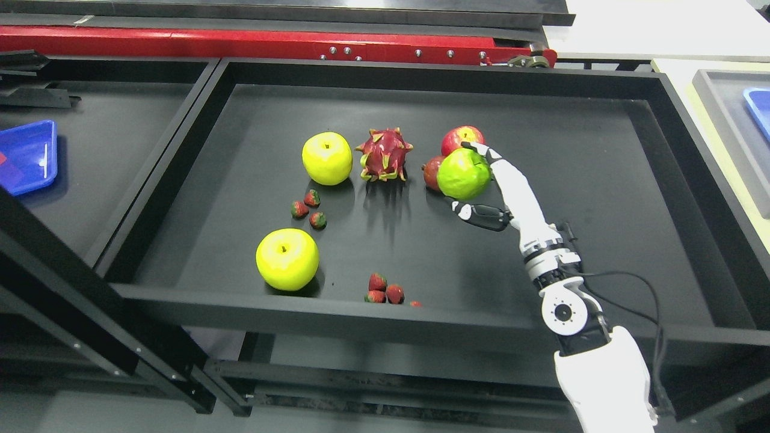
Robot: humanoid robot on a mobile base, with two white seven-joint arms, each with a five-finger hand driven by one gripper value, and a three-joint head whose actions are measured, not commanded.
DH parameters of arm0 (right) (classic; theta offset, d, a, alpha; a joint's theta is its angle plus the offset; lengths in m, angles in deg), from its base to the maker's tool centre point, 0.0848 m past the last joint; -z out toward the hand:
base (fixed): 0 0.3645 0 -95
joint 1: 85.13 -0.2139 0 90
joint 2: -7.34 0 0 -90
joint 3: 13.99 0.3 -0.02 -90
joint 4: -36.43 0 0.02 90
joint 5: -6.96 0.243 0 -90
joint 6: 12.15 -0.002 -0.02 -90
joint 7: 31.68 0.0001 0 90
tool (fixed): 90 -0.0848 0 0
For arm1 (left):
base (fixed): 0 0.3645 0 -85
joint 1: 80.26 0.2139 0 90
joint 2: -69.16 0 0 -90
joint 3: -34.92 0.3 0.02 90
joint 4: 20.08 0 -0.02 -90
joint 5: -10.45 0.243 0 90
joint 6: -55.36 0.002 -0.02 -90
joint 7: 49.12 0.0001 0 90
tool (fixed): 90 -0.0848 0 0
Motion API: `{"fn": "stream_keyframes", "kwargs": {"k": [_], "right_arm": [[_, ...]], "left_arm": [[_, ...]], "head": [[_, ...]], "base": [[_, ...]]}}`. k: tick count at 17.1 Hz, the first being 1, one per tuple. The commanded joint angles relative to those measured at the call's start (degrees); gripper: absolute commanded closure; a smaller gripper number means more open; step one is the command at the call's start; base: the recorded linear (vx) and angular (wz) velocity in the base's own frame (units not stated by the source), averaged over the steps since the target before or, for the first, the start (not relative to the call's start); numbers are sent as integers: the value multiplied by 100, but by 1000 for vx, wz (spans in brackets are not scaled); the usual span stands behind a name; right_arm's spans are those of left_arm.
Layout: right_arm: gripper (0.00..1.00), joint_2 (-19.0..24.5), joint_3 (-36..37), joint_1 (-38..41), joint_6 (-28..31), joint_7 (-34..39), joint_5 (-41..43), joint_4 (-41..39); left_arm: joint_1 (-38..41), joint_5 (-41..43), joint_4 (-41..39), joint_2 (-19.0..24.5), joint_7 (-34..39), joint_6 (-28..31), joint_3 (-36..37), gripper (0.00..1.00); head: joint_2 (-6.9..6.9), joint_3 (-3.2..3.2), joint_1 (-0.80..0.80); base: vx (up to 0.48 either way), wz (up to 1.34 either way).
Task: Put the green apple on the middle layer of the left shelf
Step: 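Lower the green apple onto the tray beside the other fruit, then open the right hand to release the apple and withdraw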
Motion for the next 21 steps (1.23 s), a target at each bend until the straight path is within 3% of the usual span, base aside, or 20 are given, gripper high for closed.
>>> {"fn": "stream_keyframes", "kwargs": {"k": [1,7,8,9,10,14,16,19,21], "right_arm": [[100,19,-1162,-774,31,331,-566,753],[96,289,-1928,-1356,22,948,-707,1411],[82,289,-1885,-1435,57,1000,-664,1588],[29,289,-1693,-1427,136,1044,-568,1590],[0,289,-1404,-1384,145,1080,-358,1564],[0,289,-401,-1174,286,1097,302,1459],[0,289,82,-639,173,1045,1142,1318],[0,289,768,21,-362,949,2848,1247],[0,289,1024,381,-933,555,3325,1239]], "left_arm": [[0,0,-1,100,0,3,0,0],[0,0,-1,100,0,3,0,0],[0,0,-1,100,0,3,0,0],[0,0,-1,100,0,3,0,0],[0,0,-1,100,0,3,0,0],[0,0,-1,100,0,3,0,0],[0,0,-1,100,0,3,0,0],[0,0,-1,100,9,3,0,0],[0,0,-1,100,0,-5,0,0]], "head": [[0,0,0],[0,0,0],[0,0,0],[0,0,0],[0,0,0],[0,0,0],[0,0,0],[-1,0,0],[-1,0,0]], "base": [[207,2],[193,4],[152,0],[152,0],[136,0],[83,5],[51,1],[20,7],[0,0]]}}
